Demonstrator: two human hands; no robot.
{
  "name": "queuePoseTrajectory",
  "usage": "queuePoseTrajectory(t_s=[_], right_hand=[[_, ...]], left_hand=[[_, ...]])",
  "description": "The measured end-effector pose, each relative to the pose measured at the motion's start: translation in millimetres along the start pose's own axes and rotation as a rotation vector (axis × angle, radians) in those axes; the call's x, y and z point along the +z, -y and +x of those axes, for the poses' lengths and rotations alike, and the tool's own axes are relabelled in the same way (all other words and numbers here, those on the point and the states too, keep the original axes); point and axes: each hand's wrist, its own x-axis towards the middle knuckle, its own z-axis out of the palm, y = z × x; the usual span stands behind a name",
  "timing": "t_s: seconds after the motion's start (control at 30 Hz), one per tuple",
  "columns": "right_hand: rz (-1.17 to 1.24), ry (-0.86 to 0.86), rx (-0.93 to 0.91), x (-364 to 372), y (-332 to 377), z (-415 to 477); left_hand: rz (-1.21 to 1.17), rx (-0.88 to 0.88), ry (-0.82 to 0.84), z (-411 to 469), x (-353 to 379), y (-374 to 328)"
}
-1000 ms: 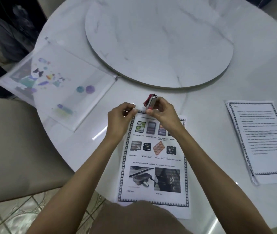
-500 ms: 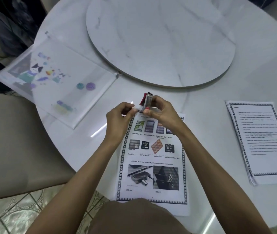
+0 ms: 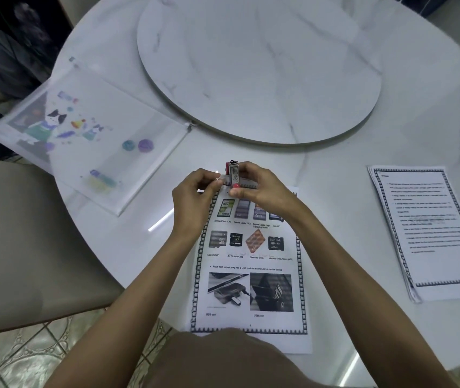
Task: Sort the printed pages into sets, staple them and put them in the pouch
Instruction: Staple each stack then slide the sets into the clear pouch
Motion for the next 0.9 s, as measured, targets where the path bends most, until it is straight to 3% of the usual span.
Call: queuePoseTrajectory(t_s=[0.37, 0.57, 0.9], right_hand=[[-0.055, -0.076, 0.0, 7.5, 3.5, -3.4], [-0.053, -0.078, -0.009, 7.1, 6.2, -6.4], [-0.114, -0.075, -0.015, 10.9, 10.1, -4.2]], left_hand=[[0.041, 0.014, 0.026, -5.0, -2.0, 3.5], [0.229, -0.032, 0.141, -22.2, -6.4, 22.4], [0.337, 0.04, 0.098, -31.2, 3.1, 23.7]])
